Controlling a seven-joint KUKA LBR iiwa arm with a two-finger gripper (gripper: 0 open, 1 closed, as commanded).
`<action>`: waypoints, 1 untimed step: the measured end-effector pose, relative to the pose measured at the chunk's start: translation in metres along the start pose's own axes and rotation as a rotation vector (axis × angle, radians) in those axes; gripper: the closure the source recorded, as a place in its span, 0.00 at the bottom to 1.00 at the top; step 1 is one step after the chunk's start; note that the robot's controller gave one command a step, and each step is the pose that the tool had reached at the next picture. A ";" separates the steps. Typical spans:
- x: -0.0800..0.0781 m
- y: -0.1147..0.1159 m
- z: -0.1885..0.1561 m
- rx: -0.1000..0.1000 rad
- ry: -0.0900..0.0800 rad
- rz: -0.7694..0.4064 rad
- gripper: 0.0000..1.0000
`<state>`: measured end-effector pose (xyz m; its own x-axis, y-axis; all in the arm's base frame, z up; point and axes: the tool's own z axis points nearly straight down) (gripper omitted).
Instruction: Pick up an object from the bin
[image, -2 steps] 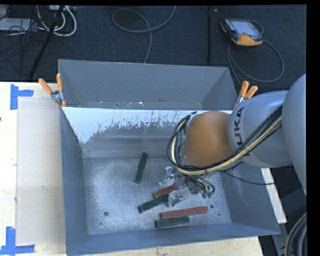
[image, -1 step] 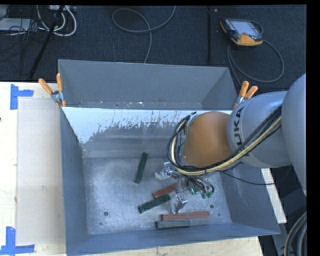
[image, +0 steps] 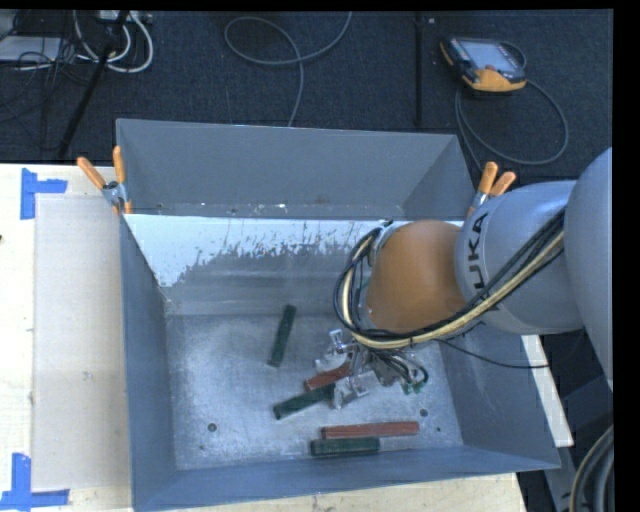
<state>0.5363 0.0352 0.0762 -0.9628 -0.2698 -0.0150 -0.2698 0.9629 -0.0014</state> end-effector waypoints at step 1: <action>0.000 0.000 0.000 0.000 0.000 0.000 1.00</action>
Offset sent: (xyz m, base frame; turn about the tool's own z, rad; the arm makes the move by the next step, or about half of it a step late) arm -0.0136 -0.0114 0.1313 -0.0956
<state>0.5363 0.0352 0.0762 -0.9629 -0.2695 -0.0150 -0.2695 0.9630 -0.0013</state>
